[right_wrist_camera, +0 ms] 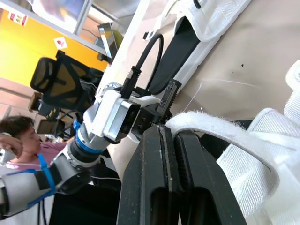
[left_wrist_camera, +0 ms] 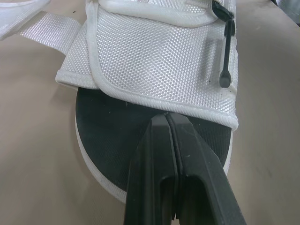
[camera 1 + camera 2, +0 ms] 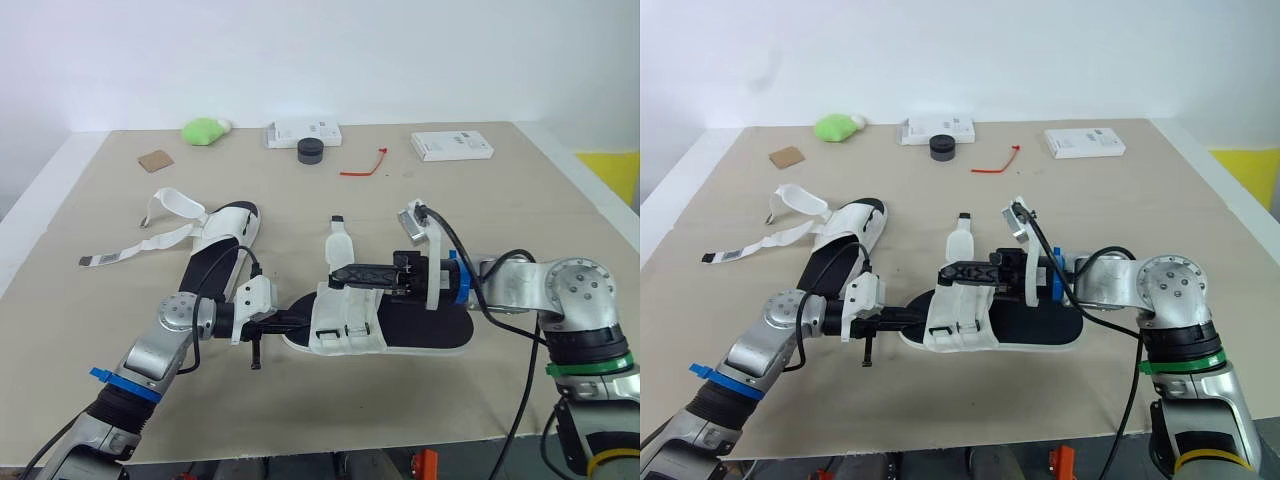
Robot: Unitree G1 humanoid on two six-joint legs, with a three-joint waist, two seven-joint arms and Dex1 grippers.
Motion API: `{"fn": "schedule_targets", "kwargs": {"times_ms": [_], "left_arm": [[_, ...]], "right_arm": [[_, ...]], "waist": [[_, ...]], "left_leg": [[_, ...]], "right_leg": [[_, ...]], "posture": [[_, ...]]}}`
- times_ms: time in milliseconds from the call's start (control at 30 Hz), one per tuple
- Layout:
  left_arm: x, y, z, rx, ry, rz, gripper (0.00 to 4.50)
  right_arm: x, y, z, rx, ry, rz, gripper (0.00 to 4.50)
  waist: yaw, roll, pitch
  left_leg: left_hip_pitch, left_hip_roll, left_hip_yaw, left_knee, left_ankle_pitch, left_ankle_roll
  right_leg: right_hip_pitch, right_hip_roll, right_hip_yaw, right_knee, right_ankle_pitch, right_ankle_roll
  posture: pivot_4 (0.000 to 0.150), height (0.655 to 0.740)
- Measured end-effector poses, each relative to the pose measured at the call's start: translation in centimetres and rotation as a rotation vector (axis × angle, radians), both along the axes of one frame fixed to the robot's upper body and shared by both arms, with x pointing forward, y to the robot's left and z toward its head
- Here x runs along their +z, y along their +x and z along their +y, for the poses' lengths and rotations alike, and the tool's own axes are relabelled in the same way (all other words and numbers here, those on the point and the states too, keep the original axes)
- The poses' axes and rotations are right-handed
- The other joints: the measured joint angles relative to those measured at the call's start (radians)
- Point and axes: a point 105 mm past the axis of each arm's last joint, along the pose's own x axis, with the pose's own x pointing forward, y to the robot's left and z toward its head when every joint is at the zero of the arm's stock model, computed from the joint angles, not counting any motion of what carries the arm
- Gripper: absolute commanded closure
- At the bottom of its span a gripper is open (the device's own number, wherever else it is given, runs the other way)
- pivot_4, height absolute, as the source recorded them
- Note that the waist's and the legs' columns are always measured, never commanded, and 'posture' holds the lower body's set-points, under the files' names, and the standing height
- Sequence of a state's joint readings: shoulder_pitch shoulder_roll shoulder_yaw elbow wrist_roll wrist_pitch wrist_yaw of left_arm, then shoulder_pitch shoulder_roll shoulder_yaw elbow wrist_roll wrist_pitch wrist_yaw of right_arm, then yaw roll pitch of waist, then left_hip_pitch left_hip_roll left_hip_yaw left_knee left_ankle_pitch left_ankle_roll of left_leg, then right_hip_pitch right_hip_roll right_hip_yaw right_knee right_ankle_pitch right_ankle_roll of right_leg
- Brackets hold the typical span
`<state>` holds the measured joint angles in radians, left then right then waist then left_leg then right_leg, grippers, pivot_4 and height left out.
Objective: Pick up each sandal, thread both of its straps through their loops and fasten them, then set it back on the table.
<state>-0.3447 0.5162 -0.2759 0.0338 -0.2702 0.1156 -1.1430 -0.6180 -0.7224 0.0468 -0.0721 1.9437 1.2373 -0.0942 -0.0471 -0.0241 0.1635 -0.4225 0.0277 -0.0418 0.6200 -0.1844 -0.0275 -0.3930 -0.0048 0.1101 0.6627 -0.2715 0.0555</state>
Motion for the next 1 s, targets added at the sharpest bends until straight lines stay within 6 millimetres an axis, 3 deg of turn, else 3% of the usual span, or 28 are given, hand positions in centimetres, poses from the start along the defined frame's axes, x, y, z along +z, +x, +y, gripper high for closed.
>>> {"fn": "schedule_targets", "kwargs": {"times_ms": [200, 567, 1000], "left_arm": [[0.0, 0.0, 0.0, 0.000, 0.000, 0.000, 4.50], [0.0, 0.0, 0.0, 0.000, 0.000, 0.000, 4.50], [-0.1, 0.0, -0.1, 0.008, -0.001, -0.001, 4.50]], "right_arm": [[-0.3, 0.7, -0.3, -0.055, 0.005, 0.027, 4.43], [-3.2, 3.9, -1.4, -0.312, 0.069, 0.202, 4.43], [-2.8, 4.6, -2.2, -0.414, 0.214, 0.246, 4.43]], "waist": [[0.000, 0.000, 0.000], [0.000, 0.001, 0.000], [-0.001, 0.001, 0.000]], "left_leg": [[0.000, 0.001, 0.000, 0.000, 0.000, 0.000], [0.000, 0.001, 0.000, 0.000, 0.000, 0.000], [0.000, 0.002, 0.001, 0.000, 0.001, 0.002]], "right_leg": [[0.000, 0.000, 0.000, 0.000, 0.000, 0.000], [0.000, 0.000, 0.000, 0.000, 0.000, -0.001], [-0.001, 0.000, 0.000, 0.000, 0.002, -0.002]], "posture": [[0.150, 0.7400], [0.150, 0.7400], [0.150, 0.7400]]}}
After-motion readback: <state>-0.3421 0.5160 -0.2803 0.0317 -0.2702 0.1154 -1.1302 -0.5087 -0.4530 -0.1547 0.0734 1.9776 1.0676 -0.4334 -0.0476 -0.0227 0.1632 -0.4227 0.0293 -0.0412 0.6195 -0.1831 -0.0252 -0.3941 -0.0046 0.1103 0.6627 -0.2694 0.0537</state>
